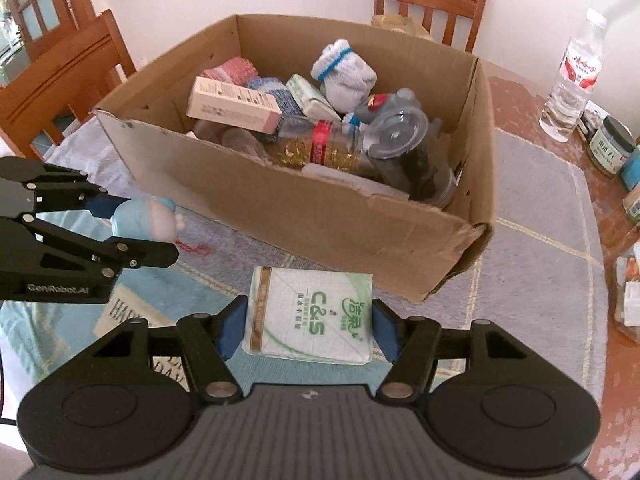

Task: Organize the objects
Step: 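Carry the blue toy and tissue pack into the box with both tools and release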

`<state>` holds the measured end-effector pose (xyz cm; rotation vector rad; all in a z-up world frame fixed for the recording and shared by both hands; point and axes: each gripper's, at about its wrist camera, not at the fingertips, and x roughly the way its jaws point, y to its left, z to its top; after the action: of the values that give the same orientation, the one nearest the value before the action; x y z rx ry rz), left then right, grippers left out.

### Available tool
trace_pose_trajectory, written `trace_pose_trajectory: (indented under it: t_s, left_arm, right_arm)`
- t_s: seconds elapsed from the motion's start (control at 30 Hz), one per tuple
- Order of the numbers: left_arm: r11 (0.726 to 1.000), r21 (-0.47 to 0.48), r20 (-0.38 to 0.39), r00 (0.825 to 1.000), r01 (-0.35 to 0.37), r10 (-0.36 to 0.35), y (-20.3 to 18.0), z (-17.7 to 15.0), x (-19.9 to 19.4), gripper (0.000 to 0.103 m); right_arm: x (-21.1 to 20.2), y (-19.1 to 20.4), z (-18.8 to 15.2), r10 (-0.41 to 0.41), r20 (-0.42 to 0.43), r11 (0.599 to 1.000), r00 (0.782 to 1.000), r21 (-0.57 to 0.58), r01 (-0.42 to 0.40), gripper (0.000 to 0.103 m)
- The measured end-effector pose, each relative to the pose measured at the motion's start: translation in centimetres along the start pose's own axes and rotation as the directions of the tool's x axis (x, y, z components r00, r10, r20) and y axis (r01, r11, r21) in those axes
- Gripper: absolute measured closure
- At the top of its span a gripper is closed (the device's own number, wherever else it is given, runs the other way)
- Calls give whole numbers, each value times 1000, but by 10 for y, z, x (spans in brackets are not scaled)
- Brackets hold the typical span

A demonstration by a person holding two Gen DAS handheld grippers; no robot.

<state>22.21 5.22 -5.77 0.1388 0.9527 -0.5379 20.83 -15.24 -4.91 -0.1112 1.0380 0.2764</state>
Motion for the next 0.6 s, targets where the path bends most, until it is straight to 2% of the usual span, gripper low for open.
trace_pose_trajectory:
  t_s: [0.2,0.4,0.6]
  left_arm:
    - [997,49,8,998,55,-56,-12,21,-34,58]
    - [994,97,69,996,54,-61,-20,51,-64,58]
    - [993,117,123,992,2,-17,-15,87,-71,58]
  right_arm:
    - [-24,-1,13,21,4,999,1000,-27,-21,34]
    - [-61,-4,31,30,87,999,996,-43,-26,34]
    - [-75,-9,57,22,167,999,986,-39,-16,34]
